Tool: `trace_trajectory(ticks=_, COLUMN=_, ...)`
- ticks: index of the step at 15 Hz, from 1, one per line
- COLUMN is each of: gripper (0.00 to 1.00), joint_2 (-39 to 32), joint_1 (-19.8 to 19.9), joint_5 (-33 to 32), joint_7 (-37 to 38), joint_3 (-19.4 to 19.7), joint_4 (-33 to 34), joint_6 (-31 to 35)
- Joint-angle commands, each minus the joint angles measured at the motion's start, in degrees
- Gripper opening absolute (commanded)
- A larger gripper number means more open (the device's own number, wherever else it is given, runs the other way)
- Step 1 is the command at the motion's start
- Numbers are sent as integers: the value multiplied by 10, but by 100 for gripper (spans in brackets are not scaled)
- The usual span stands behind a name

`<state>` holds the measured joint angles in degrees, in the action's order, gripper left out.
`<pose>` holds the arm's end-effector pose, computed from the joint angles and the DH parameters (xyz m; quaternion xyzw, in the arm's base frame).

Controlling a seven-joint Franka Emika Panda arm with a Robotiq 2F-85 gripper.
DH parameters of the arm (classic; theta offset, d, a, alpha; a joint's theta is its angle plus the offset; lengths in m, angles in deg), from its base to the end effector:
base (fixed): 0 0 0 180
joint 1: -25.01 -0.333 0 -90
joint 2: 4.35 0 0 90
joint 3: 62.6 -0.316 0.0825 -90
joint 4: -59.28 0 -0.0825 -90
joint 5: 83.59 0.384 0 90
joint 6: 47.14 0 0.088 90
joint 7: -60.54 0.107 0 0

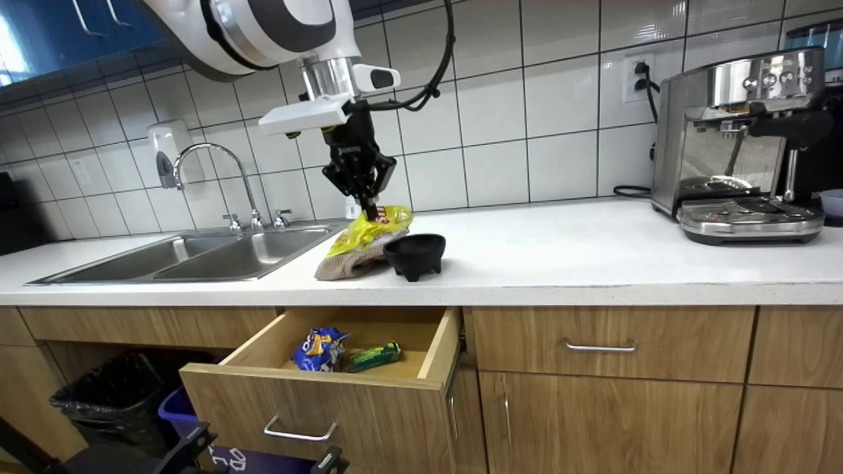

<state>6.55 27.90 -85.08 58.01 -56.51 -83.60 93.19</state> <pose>0.4589 -0.0724 0.3698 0.9963 -0.0465 0.0721 0.0062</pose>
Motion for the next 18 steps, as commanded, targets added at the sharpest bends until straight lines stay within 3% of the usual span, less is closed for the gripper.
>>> trace_trajectory(ticks=1, gripper=0, joint_2=29, joint_1=7, joint_5=-14, joint_7=4, joint_3=-11, joint_4=-37, joint_6=-1)
trace_trajectory(ticks=9, gripper=0, joint_2=26, joint_1=7, joint_5=-23, joint_7=21, joint_3=-21, joint_4=-98, joint_6=47)
trace_trajectory(ticks=18, gripper=0, joint_2=-25, joint_1=7, joint_5=-22, joint_7=45, joint_3=-26, joint_4=-129, joint_6=129)
